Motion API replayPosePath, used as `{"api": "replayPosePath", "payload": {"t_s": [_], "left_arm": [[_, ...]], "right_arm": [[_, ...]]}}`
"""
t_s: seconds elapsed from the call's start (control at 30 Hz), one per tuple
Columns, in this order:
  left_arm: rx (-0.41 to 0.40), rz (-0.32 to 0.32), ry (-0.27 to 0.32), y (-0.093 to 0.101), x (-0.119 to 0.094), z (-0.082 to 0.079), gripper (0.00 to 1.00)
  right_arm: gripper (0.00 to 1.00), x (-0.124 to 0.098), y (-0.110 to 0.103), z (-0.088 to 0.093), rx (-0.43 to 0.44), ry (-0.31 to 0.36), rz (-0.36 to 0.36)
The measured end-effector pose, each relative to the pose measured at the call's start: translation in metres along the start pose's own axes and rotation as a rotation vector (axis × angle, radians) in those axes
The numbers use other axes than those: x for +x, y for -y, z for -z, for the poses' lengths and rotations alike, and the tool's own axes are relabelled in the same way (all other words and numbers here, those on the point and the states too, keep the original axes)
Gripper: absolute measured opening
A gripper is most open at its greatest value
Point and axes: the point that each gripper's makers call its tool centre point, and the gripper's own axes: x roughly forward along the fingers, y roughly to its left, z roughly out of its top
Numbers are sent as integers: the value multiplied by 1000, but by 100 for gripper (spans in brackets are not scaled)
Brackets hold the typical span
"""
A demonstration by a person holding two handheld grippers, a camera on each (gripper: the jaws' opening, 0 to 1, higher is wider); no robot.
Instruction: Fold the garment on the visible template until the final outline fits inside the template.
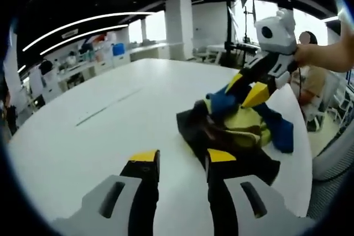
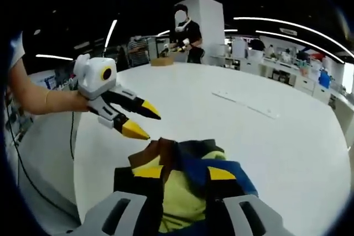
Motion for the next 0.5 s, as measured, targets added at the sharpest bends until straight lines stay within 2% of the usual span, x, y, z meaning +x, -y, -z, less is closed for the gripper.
{"api": "replayPosePath", "payload": {"t_s": [0.23,0.5], "left_arm": [[58,34,-23,3,16,1,25],[104,75,-19,8,29,-3,20]], "right_arm": [[20,8,-2,5,-17,-26,-17],[18,16,-3,11,-43,-57,-31]]}}
